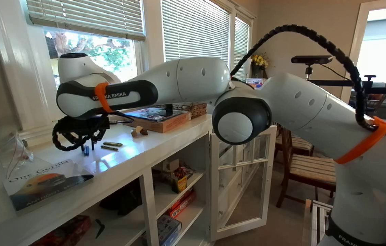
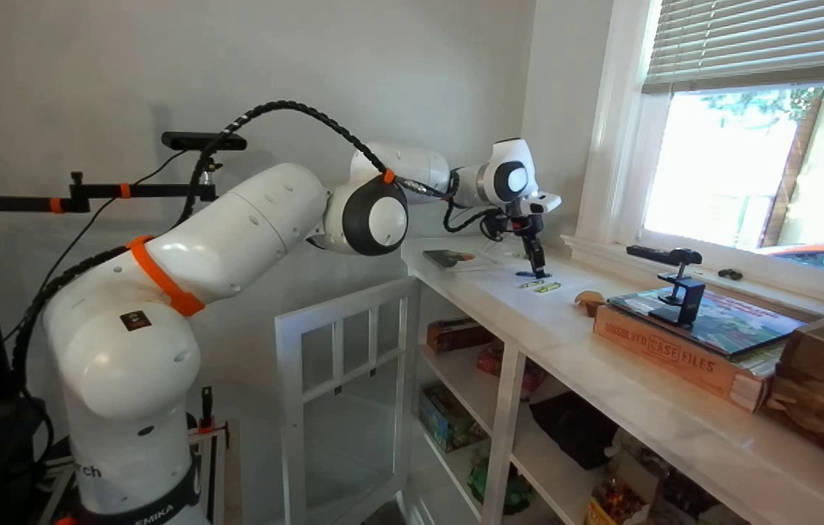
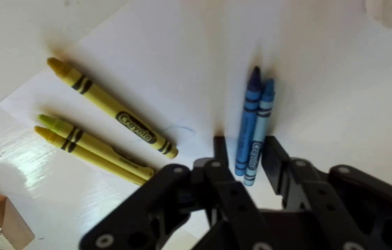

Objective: Use the blue crayon to color the paper

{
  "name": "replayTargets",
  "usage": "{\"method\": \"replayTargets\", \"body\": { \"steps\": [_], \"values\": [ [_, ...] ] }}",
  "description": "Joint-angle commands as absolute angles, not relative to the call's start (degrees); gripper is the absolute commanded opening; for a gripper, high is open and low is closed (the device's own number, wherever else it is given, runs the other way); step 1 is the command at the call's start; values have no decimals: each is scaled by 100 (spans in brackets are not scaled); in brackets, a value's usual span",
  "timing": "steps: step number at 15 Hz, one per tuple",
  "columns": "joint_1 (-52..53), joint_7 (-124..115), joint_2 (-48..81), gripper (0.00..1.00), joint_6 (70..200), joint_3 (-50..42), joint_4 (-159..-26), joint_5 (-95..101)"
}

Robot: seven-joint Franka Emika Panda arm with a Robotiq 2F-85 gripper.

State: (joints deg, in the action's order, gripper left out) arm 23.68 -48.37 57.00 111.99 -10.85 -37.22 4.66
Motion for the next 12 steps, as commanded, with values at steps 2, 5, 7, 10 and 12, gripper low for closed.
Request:
{"method": "replayTargets", "body": {
  "steps": [2, 5, 7, 10, 12],
  "values": [
    [2274, -4794, 5872, 0, 10981, -948, -3480, 298],
    [2252, -4801, 5872, 5, 10966, -923, -3478, 292],
    [2263, -4893, 5879, 5, 11037, -960, -3469, 338],
    [2354, -5042, 5886, 5, 11285, -1114, -3455, 520],
    [2406, -5111, 5891, 5, 11455, -1205, -3455, 628]
  ]
}}
